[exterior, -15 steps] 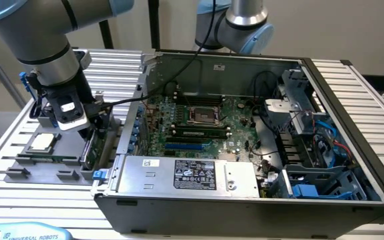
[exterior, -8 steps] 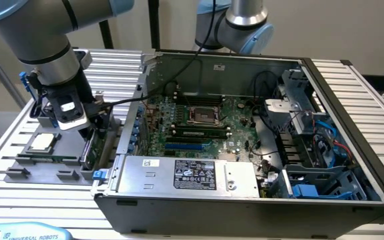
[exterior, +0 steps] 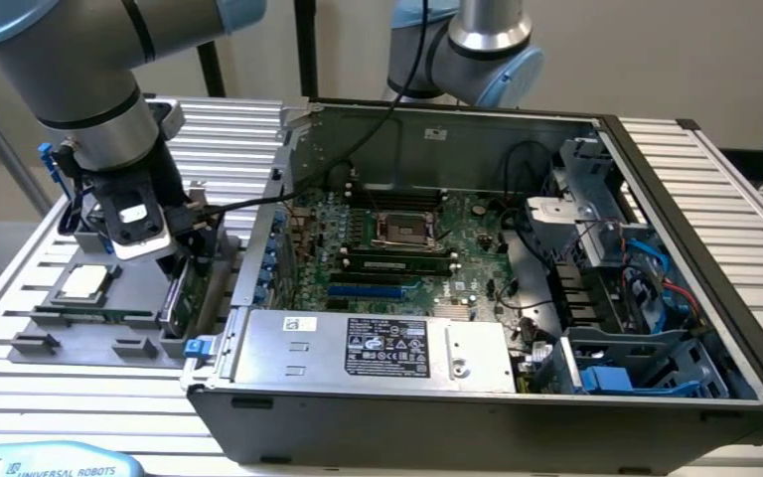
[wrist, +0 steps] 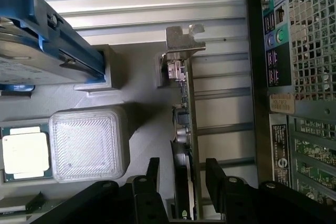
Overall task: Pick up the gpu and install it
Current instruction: 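Pick up the gpu and move the gpu toward the slot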
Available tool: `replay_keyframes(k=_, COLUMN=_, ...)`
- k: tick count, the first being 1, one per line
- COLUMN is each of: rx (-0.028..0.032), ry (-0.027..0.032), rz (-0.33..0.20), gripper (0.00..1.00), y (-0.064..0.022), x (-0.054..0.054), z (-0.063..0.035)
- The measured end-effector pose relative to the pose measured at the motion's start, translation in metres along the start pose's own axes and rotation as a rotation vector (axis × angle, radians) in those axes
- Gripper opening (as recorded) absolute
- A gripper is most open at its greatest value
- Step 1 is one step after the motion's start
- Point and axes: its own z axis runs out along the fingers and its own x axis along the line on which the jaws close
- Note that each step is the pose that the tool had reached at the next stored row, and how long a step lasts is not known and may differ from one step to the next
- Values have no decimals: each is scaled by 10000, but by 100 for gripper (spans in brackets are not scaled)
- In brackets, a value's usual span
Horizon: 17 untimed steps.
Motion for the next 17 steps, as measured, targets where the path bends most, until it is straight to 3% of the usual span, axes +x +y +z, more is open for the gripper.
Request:
replay_keyframes(k=8, rx=15, ry=-13, rz=-3, gripper=48, y=14, x=8, z=4)
replay_keyframes(k=13, rx=54, ry=-97, rz=-10, gripper=46, y=15, x=9, z=13)
replay_keyframes(k=14, rx=60, ry=-117, rz=-12, gripper=39, y=15, x=9, z=17)
replay_keyframes(k=17, rx=90, ry=-183, rz=-17, gripper=39, y=15, x=10, z=28)
